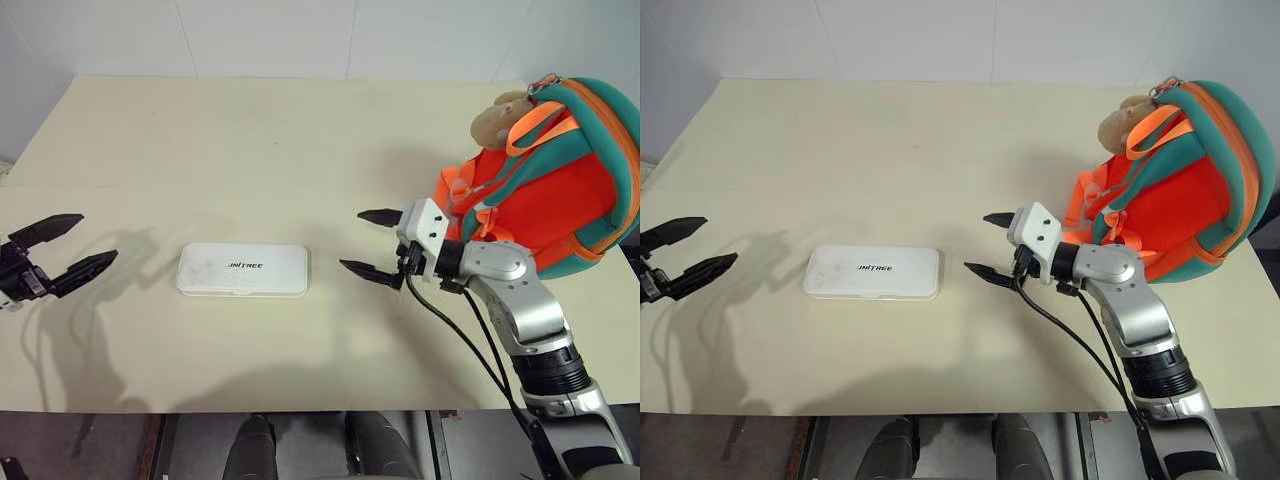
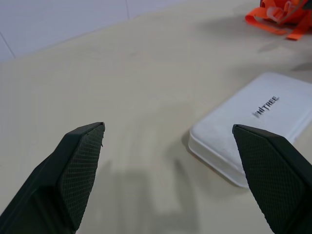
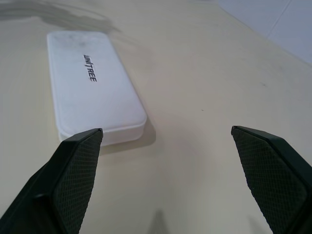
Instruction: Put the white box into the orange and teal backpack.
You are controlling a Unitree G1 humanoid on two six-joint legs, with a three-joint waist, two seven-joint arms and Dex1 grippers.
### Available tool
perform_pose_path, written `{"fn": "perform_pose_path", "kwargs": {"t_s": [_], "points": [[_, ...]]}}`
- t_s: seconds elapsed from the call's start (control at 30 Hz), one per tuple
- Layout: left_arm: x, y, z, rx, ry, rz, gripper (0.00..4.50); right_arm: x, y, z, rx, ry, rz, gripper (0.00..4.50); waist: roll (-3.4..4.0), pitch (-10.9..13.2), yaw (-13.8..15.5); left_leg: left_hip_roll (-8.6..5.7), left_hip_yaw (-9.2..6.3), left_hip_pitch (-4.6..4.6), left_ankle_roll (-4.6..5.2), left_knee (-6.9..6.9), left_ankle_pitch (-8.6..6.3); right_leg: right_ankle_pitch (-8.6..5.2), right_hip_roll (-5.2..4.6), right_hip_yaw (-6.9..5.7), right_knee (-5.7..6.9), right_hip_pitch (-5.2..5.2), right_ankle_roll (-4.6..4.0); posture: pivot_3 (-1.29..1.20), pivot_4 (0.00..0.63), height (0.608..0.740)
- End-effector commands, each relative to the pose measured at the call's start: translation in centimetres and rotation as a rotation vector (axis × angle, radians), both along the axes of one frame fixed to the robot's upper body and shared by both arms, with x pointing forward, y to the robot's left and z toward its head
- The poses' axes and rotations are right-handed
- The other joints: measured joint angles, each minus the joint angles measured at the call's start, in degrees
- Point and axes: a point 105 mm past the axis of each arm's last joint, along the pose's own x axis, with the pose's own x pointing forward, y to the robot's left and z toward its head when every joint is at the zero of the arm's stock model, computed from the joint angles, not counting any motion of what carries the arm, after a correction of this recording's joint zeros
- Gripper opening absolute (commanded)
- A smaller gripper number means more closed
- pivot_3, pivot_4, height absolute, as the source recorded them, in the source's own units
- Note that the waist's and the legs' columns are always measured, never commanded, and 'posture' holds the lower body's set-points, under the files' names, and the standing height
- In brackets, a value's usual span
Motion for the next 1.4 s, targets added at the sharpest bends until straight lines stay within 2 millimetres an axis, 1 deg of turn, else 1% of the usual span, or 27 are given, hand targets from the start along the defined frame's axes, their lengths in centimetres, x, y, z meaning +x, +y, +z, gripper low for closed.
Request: {"fn": "perform_pose_path", "kwargs": {"t_s": [0.03,0.17,0.3,0.37,0.43,0.47,0.53,0.6,0.7,0.87,0.97,1.0,1.03,1.07,1.13,1.23,1.3,1.4], "points": [[0.1,0.4,-0.4,0.004,0.008,0.032,4.5,0.0,0.9,0.7,0.016,-0.036,0.003,4.46,0.0,0.0,-0.09,0.0,0.0,0.0,0.0,-0.02,0.0,0.0,0.0,0.01,0.0,-0.02,0.0,0.0,0.15,0.74],[0.6,0.3,-0.9,0.0,0.021,0.064,4.5,-0.1,1.6,0.6,0.026,-0.031,0.024,4.46,0.0,0.0,0.05,0.0,0.0,-0.01,0.0,-0.01,0.0,0.0,-0.01,0.0,0.01,-0.02,0.0,0.0,0.15,0.74],[0.7,0.0,-1.1,0.007,0.02,0.064,4.5,0.0,2.2,0.3,0.022,-0.032,0.026,4.46,-0.01,-0.01,0.04,0.0,0.0,-0.01,0.0,0.05,0.0,0.0,0.0,0.0,0.05,-0.01,0.0,0.0,0.15,0.74],[0.8,0.1,-1.5,0.01,0.049,0.078,4.5,0.1,2.3,0.1,0.013,-0.029,0.019,4.46,-0.01,-0.01,0.06,0.0,0.0,-0.01,-0.01,0.06,0.0,0.0,-0.01,0.0,0.06,-0.01,0.0,0.0,0.15,0.74],[0.9,0.0,-2.2,0.0,0.081,0.074,4.5,0.7,2.5,-0.5,-0.018,-0.036,-0.012,4.46,-0.01,-0.01,0.03,0.0,0.0,-0.01,-0.01,0.06,0.0,0.0,-0.01,0.0,0.06,-0.01,0.0,0.0,0.15,0.74],[1.1,0.0,-2.5,-0.005,0.097,0.08,4.31,1.2,2.5,-0.7,-0.027,-0.048,-0.035,4.49,-0.01,-0.01,-0.01,0.0,0.0,0.0,-0.01,0.06,0.0,0.0,0.0,0.0,0.06,-0.02,0.0,0.0,0.15,0.74],[1.3,0.0,-2.9,-0.009,0.114,0.09,4.31,1.7,2.6,-0.8,-0.032,-0.063,-0.057,4.49,-0.01,-0.01,0.0,0.0,0.0,0.0,-0.01,0.06,0.01,0.0,0.0,0.0,0.07,-0.02,0.0,0.0,0.15,0.74],[1.7,-0.3,-2.6,-0.015,0.091,0.083,4.13,2.0,2.8,-0.6,-0.016,-0.06,-0.062,4.18,-0.01,-0.01,0.04,0.0,0.0,-0.01,-0.01,0.06,0.01,0.0,0.0,0.0,0.08,-0.03,0.0,0.0,0.15,0.74],[1.8,-0.7,-1.9,-0.028,0.05,0.048,4.13,1.9,3.0,-0.3,-0.003,-0.063,-0.053,4.18,-0.01,-0.01,0.07,0.0,0.0,-0.02,-0.02,0.05,0.01,0.0,0.0,0.0,0.08,-0.03,0.0,0.0,0.15,0.74],[1.6,-1.1,-2.1,-0.061,0.068,-0.003,4.13,1.3,3.5,-0.8,-0.01,-0.037,-0.018,4.18,-0.01,-0.01,0.06,0.0,0.0,-0.02,-0.02,0.05,0.01,0.0,0.0,0.0,0.08,-0.03,0.0,0.0,0.15,0.74],[2.2,-0.5,-3.4,-0.084,0.179,0.062,4.13,1.1,3.9,-1.2,-0.024,-0.029,0.007,4.18,-0.01,-0.01,-0.04,0.0,0.0,0.0,-0.02,0.06,0.01,0.0,0.0,0.0,0.1,-0.03,0.0,0.0,0.15,0.74],[2.5,-0.2,-4.3,-0.071,0.23,0.106,4.13,1.2,4.0,-1.2,-0.024,-0.03,0.0,4.18,-0.01,-0.01,-0.07,0.0,0.0,0.0,-0.02,0.06,0.01,0.0,0.0,0.0,0.12,-0.03,0.0,0.0,0.15,0.74],[2.7,0.0,-4.8,-0.069,0.261,0.126,4.3,1.3,4.0,-1.3,-0.024,-0.029,-0.009,4.1,-0.01,-0.01,-0.13,0.0,0.0,0.0,-0.02,0.06,0.01,0.0,0.0,0.0,0.12,-0.03,0.0,0.0,0.15,0.74],[2.8,-0.1,-4.9,-0.071,0.267,0.132,4.49,1.4,4.0,-1.3,-0.028,-0.029,-0.013,4.1,-0.01,-0.01,-0.14,0.0,0.0,0.0,-0.02,0.07,0.01,0.0,0.0,0.0,0.12,-0.03,0.0,0.0,0.15,0.74],[3.1,0.0,-4.9,-0.106,0.272,0.141,4.49,1.4,4.1,-1.4,-0.031,-0.027,-0.015,4.1,-0.03,-0.01,-0.07,0.0,-0.01,-0.01,-0.02,0.08,0.01,0.0,0.0,0.0,0.13,-0.04,0.0,0.0,0.15,0.74],[3.0,-0.2,-5.6,-0.134,0.34,0.144,4.49,0.9,4.2,-1.5,-0.036,-0.021,0.009,4.1,-0.02,-0.01,0.03,0.0,-0.01,-0.02,-0.02,0.07,0.01,0.0,0.0,-0.01,0.13,-0.04,0.0,0.0,0.15,0.74],[3.2,-0.4,-5.7,-0.146,0.354,0.147,4.5,0.8,4.1,-1.9,-0.059,0.011,0.006,4.47,-0.03,-0.01,0.04,0.0,-0.01,-0.02,-0.02,0.07,0.01,0.0,0.0,-0.01,0.13,-0.04,0.0,0.0,0.15,0.74],[3.6,-0.4,-5.8,-0.16,0.369,0.156,4.5,0.4,4.2,-2.2,-0.069,0.038,0.021,4.49,-0.03,-0.01,0.08,0.0,-0.02,-0.02,-0.03,0.07,0.02,0.0,0.0,-0.02,0.13,-0.04,0.0,0.0,0.15,0.74]]}}
